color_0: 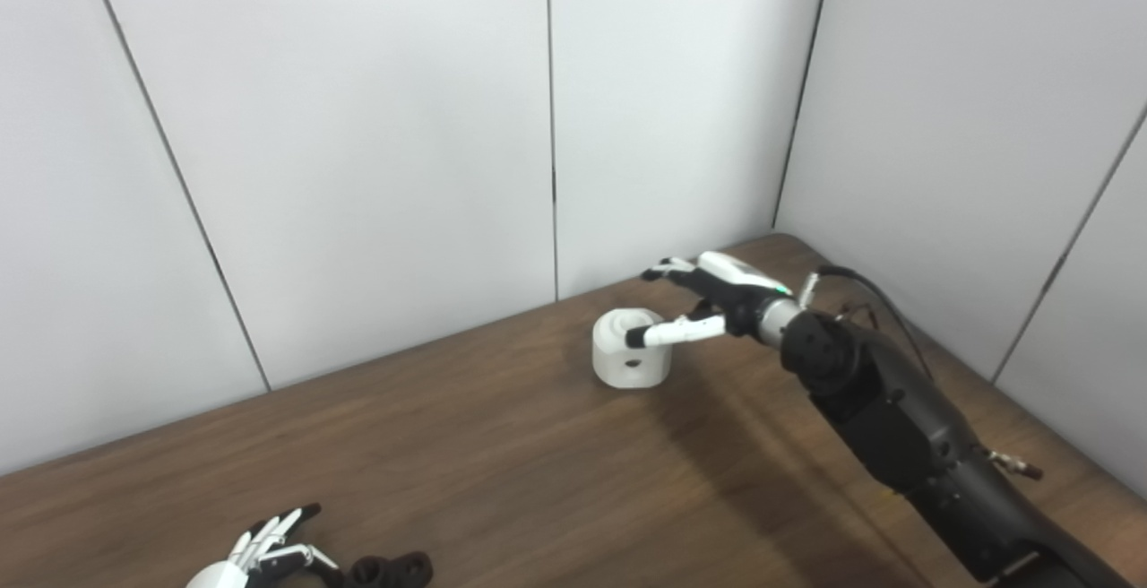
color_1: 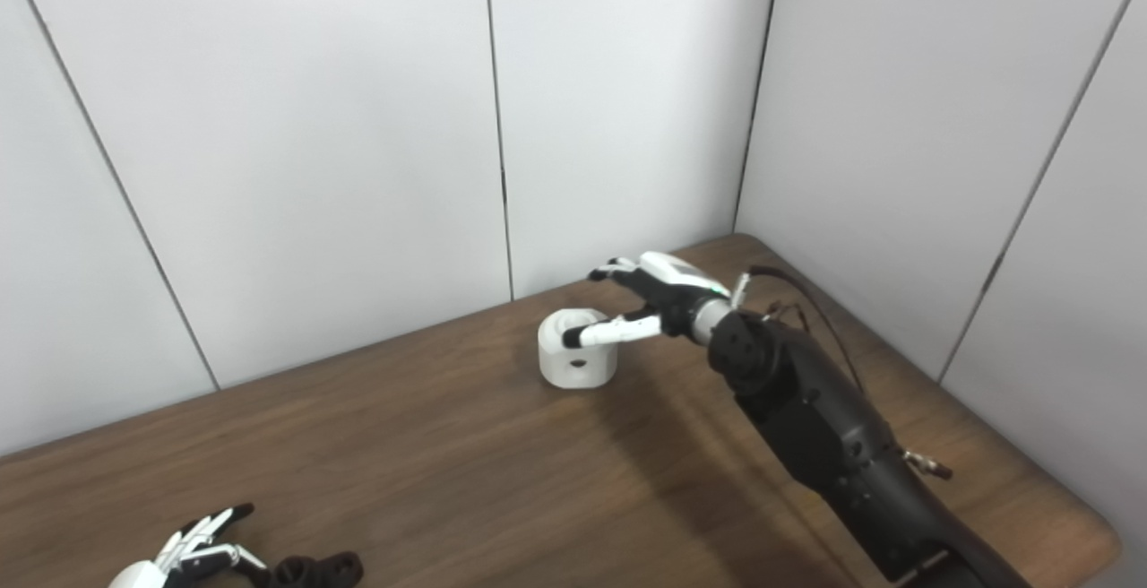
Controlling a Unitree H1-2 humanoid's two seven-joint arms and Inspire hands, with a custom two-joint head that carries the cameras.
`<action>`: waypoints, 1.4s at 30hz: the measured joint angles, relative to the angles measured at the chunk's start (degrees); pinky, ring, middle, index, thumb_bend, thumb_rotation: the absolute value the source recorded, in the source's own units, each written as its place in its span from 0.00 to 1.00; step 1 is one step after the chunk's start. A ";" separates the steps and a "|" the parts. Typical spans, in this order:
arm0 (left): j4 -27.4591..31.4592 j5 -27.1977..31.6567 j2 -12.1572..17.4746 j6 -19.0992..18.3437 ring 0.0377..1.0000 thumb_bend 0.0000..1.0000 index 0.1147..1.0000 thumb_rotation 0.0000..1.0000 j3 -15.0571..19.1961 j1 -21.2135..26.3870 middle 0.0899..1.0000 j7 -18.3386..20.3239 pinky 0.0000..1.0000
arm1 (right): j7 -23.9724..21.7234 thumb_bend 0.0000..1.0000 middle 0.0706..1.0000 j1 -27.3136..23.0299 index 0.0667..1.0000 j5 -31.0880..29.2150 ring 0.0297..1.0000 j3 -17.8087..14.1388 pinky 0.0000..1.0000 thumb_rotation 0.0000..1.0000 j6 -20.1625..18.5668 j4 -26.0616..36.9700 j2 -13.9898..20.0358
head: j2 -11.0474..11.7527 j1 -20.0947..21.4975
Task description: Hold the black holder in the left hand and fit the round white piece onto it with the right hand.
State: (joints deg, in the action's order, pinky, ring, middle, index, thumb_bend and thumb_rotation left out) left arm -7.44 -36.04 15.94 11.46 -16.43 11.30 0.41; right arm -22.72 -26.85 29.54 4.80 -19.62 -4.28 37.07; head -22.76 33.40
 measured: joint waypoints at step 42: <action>0.08 1.22 0.08 1.05 0.94 0.51 0.41 0.05 0.83 -0.40 0.92 0.56 1.00 | 0.23 1.00 1.00 -0.47 0.97 0.27 0.99 2.30 0.77 0.72 -0.61 -0.41 1.20 | 0.79 0.00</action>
State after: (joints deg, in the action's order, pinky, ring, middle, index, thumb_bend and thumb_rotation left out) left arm -7.36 -34.82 16.02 12.50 -15.60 10.90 0.97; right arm -22.49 -27.32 29.81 7.10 -20.22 -4.69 38.27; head -21.97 33.40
